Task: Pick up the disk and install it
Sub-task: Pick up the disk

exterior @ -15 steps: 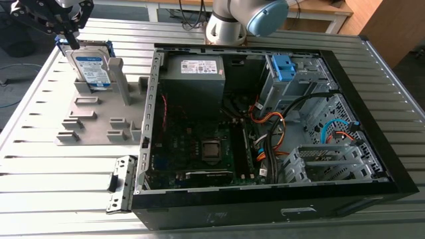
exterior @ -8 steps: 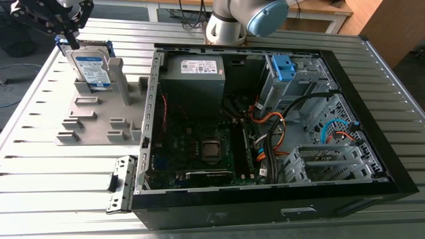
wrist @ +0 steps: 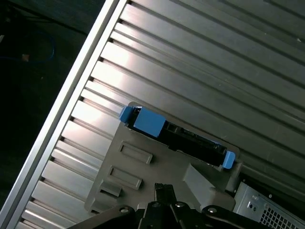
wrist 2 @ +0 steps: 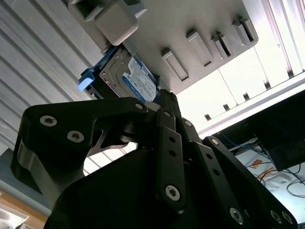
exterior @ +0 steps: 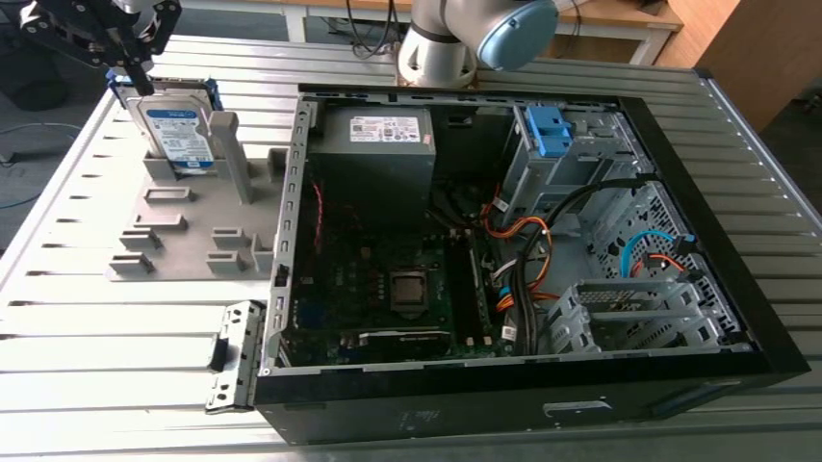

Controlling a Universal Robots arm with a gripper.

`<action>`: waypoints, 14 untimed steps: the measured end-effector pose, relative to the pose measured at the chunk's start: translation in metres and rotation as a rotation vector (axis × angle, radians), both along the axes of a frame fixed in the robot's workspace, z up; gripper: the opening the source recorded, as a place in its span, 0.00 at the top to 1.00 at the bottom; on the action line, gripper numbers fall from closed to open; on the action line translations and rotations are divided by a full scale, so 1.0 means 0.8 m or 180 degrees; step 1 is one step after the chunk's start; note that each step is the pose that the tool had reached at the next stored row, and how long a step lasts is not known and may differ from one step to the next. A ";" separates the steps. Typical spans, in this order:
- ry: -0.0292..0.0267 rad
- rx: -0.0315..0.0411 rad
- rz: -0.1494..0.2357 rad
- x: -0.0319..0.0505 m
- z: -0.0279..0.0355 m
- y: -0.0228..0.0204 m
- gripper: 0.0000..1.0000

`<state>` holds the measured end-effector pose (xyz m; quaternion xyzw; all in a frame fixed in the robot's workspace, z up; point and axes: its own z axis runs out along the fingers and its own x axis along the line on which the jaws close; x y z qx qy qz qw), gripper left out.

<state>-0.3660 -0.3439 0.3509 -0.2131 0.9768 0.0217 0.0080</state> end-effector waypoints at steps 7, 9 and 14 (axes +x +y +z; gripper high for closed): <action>0.0000 0.0000 0.0066 0.000 0.0000 0.0000 0.89; 0.0000 0.0000 0.0085 0.000 0.0000 0.0000 0.89; 0.0000 0.0000 0.0130 0.000 0.0000 0.0000 0.89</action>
